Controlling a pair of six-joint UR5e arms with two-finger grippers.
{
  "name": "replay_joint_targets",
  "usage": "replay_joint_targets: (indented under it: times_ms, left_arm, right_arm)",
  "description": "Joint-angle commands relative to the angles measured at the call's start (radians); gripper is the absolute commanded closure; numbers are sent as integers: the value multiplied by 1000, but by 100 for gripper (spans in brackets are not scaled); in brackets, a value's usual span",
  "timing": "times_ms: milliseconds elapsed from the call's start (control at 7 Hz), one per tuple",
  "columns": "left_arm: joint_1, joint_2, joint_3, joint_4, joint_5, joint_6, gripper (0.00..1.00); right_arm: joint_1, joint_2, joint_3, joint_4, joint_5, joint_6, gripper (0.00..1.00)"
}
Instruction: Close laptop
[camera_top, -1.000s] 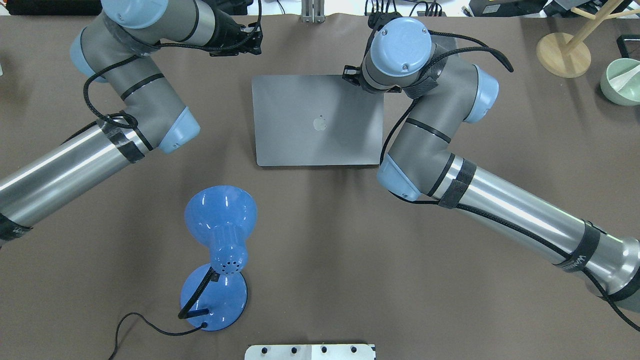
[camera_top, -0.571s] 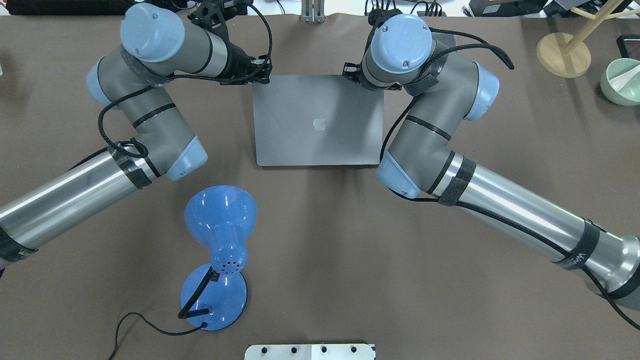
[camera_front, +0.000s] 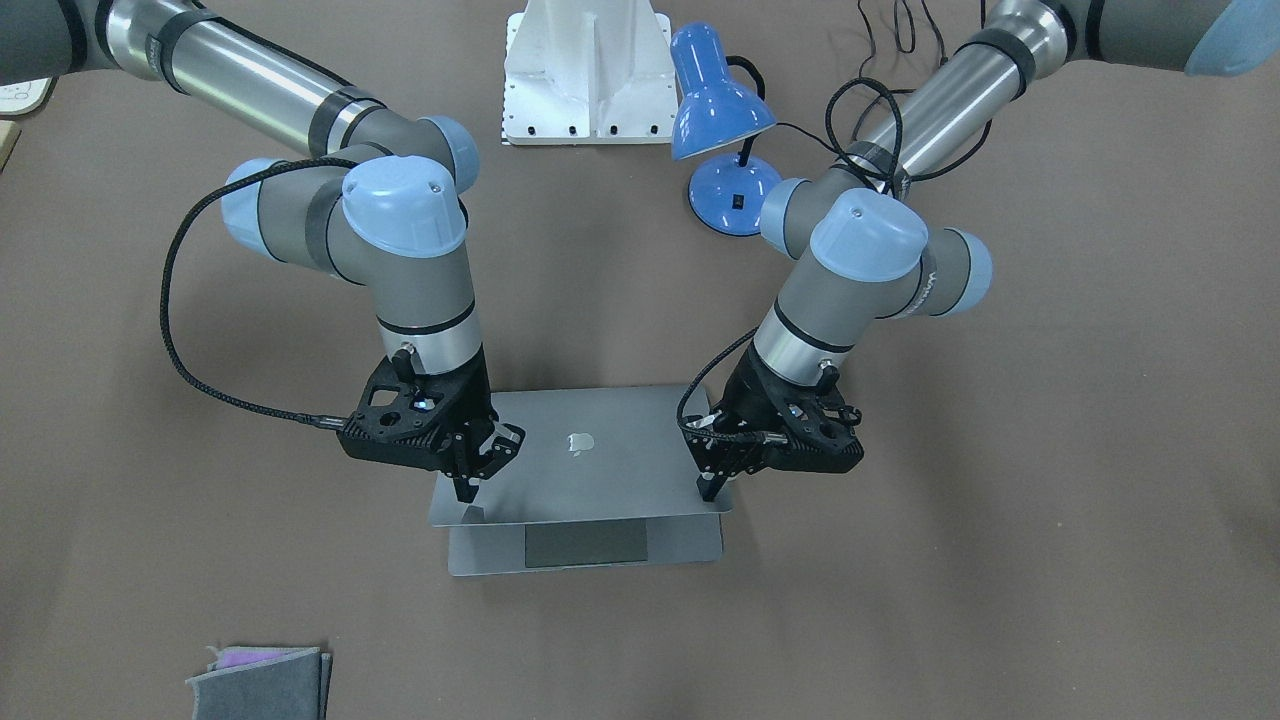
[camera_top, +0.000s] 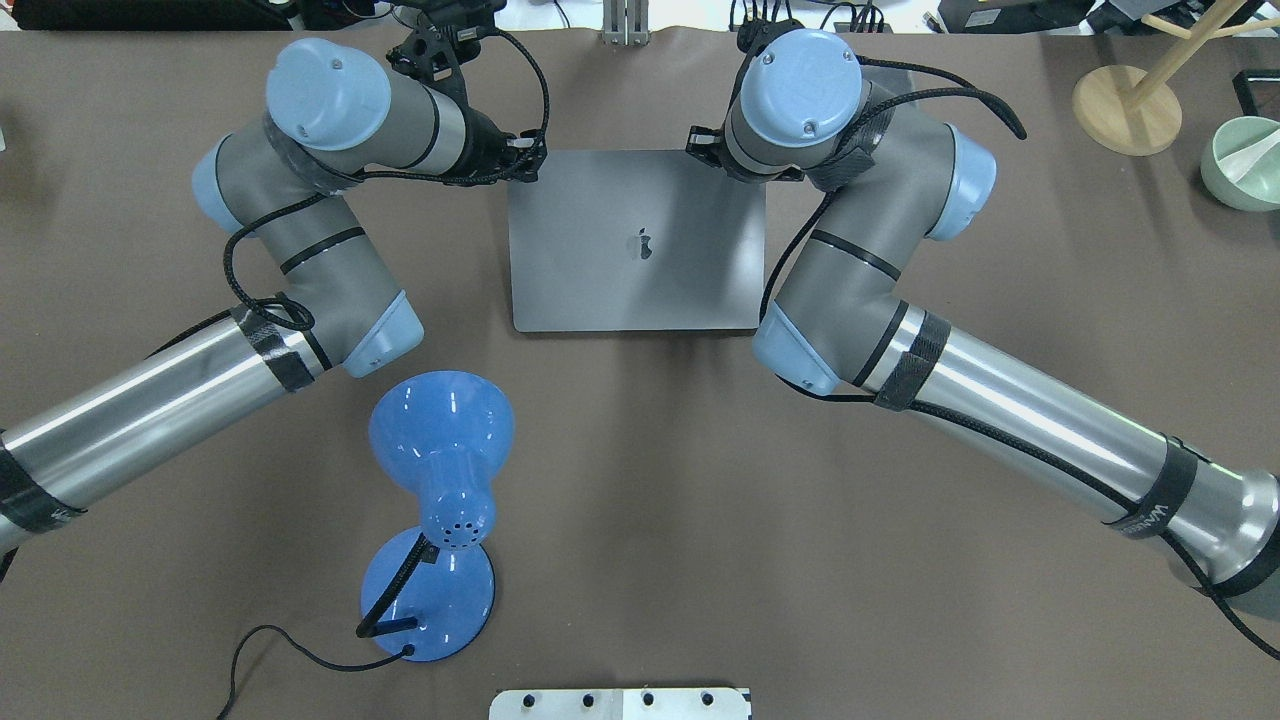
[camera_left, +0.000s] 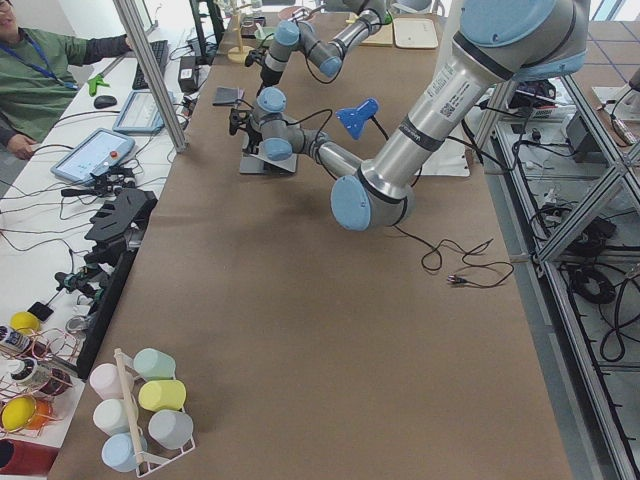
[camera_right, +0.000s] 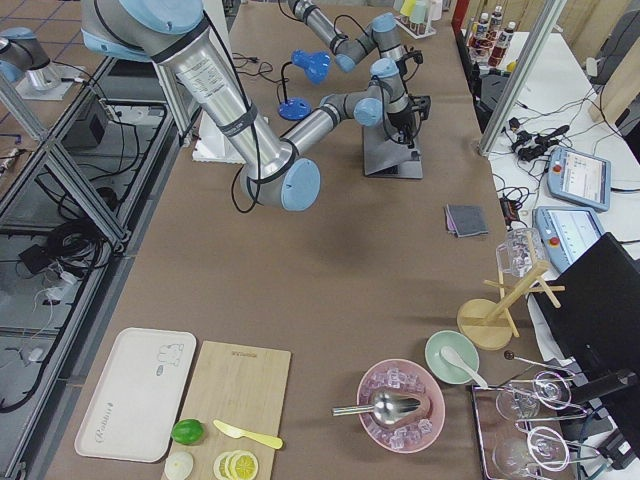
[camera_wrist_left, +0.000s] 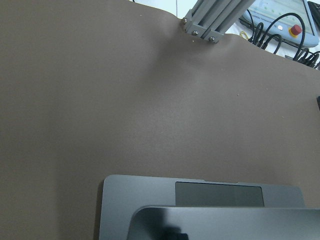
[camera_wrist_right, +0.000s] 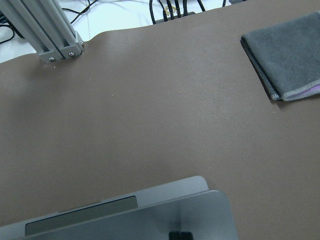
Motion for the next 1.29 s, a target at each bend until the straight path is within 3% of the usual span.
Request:
replay_joint_targets:
  times_ms: [0, 571, 1143]
  left_arm:
    - [20, -26, 58, -2, 62, 18, 100]
    - [58, -53, 131, -2, 136, 32, 100]
    - [92, -59, 162, -2, 210, 32, 100]
  right_arm:
    - [-2, 27, -88, 72, -3, 8, 100]
    - [-12, 102, -301, 186, -4, 12, 100]
    - [-31, 104, -346, 236, -10, 14, 100]
